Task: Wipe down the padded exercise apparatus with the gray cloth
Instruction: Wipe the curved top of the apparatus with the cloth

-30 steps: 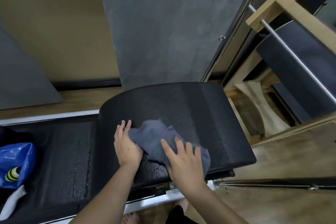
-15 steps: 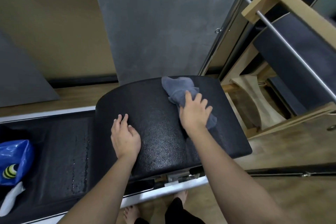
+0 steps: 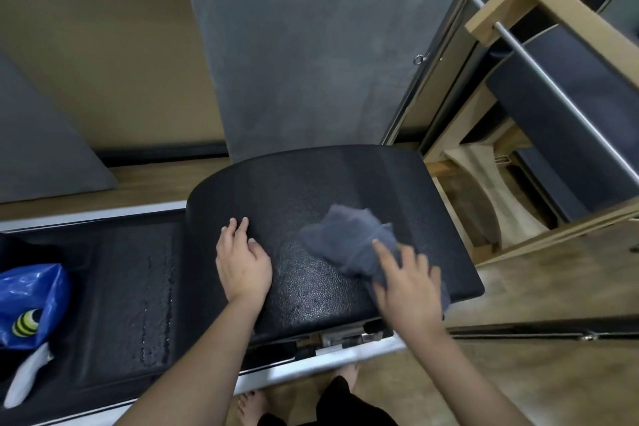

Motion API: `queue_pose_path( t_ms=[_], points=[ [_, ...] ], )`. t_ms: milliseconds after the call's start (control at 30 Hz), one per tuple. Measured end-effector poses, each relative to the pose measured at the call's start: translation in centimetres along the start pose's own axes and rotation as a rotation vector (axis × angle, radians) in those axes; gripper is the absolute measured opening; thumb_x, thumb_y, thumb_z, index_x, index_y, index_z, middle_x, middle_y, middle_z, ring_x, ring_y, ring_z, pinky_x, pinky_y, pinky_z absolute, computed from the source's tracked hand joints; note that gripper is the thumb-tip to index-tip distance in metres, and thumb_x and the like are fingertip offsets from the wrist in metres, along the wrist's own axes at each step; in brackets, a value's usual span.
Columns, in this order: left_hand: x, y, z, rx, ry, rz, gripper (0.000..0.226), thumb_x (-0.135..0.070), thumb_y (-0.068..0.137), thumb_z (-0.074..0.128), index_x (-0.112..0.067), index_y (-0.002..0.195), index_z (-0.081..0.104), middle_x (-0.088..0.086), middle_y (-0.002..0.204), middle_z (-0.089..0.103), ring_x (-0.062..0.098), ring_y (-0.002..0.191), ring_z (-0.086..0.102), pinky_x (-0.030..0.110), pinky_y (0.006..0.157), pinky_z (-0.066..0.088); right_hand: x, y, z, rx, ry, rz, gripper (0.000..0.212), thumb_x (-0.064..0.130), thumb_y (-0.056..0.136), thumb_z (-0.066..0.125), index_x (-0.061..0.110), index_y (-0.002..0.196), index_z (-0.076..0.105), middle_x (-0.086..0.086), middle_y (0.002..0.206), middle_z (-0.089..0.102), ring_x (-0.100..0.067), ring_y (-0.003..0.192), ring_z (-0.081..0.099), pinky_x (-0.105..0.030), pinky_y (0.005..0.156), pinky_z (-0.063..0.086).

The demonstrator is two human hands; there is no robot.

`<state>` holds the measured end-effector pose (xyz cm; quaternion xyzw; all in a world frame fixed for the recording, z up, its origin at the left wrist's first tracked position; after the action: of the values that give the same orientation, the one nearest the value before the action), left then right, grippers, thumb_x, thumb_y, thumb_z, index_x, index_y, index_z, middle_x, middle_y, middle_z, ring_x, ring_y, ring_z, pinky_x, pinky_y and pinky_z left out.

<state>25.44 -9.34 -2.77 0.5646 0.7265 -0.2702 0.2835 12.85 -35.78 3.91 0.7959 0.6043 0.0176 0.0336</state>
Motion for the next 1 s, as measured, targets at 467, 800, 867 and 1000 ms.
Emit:
queue_pose_path(
  t_ms=[467,800,867,1000],
  points=[
    [-0.3,0.1,0.0,-0.009,0.023,0.013,0.048,-0.011,0.096,0.044,-0.014,0.143,0.052,0.005,0.157,0.041,0.026,0.148,0.029,0.046,0.117,0.028,7.1,7.1,-0.4,0.015,0.005,0.119,0.069,0.043,0.078,0.073,0.033,0.142,0.047,-0.012,0.123,0.054,-0.036,0.102,0.052,-0.051,0.085,0.041],
    [-0.3,-0.2,-0.2,-0.004,0.008,-0.003,0.047,-0.012,0.098,0.043,-0.016,0.144,0.050,0.002,0.158,0.038,0.022,0.149,0.026,0.042,0.118,0.024,1.6,-1.7,-0.2,-0.001,0.004,-0.027,0.077,0.040,0.068,0.080,0.031,0.139,0.051,-0.014,0.117,0.059,-0.035,0.087,0.054,-0.048,0.073,0.045],
    [-0.3,-0.1,-0.1,-0.004,0.009,-0.001,0.047,-0.013,0.098,0.044,-0.017,0.144,0.051,0.001,0.158,0.038,0.022,0.149,0.026,0.043,0.118,0.025,-2.2,0.6,0.2,0.039,0.003,0.161,0.068,0.038,0.079,0.071,0.030,0.142,0.047,-0.014,0.116,0.055,-0.038,0.094,0.053,-0.052,0.079,0.044],
    [-0.3,-0.1,-0.1,-0.005,0.009,-0.003,0.047,-0.013,0.098,0.044,-0.017,0.144,0.050,0.002,0.158,0.038,0.021,0.149,0.026,0.043,0.119,0.024,-7.7,6.3,1.2,0.022,0.056,0.491,0.052,0.042,0.094,0.054,0.024,0.141,0.038,-0.018,0.126,0.049,-0.043,0.111,0.049,-0.057,0.091,0.040]
  ],
)
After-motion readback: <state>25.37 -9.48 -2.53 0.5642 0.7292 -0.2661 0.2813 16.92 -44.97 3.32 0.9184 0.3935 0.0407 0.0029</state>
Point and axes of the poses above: each hand's wrist, its own y-axis towards the middle knuckle, its own z-axis out of the palm, x = y × z, the point moved 6 cm from there along y, towards the middle knuckle
